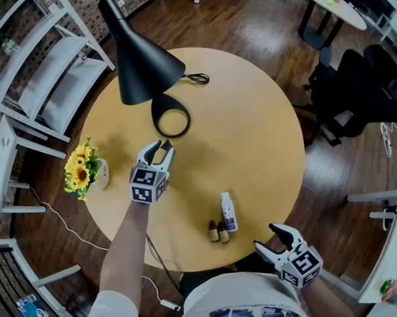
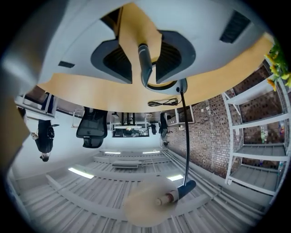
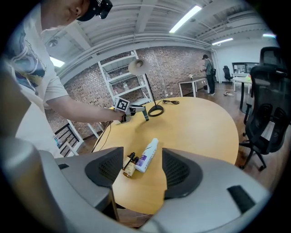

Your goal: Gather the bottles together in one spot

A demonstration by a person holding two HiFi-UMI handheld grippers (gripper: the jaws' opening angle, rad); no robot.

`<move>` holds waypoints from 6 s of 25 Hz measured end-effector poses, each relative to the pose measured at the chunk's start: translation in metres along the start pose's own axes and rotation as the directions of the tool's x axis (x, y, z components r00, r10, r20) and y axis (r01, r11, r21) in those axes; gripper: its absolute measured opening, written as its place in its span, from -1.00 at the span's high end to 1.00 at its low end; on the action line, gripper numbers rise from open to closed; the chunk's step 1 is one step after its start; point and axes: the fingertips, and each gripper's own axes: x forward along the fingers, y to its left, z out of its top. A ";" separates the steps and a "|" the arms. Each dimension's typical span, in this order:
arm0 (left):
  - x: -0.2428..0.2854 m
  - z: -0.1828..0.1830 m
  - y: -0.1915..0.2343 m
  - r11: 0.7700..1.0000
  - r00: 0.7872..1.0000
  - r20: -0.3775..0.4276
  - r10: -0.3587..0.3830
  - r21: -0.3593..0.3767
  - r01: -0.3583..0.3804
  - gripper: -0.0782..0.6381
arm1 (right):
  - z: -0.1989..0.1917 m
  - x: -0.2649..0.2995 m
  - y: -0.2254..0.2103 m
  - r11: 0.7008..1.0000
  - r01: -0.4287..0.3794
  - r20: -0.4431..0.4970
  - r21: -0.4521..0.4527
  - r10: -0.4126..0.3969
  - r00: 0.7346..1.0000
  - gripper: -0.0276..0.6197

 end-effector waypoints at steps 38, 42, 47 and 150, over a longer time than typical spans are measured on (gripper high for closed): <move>-0.480 -0.081 -0.338 0.883 0.977 0.096 0.189 -0.452 -0.127 0.40 | -0.074 -0.177 0.146 0.977 -0.059 0.140 -0.206 0.089 0.986 0.01; -0.502 -0.084 -0.353 0.876 0.973 0.095 0.212 -0.460 -0.146 0.40 | -0.097 -0.198 0.164 0.976 -0.060 0.114 -0.211 0.086 0.990 0.01; -0.512 -0.081 -0.361 0.864 0.967 0.073 0.244 -0.470 -0.182 0.40 | -0.096 -0.201 0.167 0.970 -0.080 0.130 -0.230 0.112 0.985 0.01; -0.072 0.116 -0.185 0.982 0.998 -0.027 0.055 -0.178 -0.058 0.43 | 0.042 0.009 -0.020 0.936 -0.275 0.103 -0.217 0.303 0.947 0.09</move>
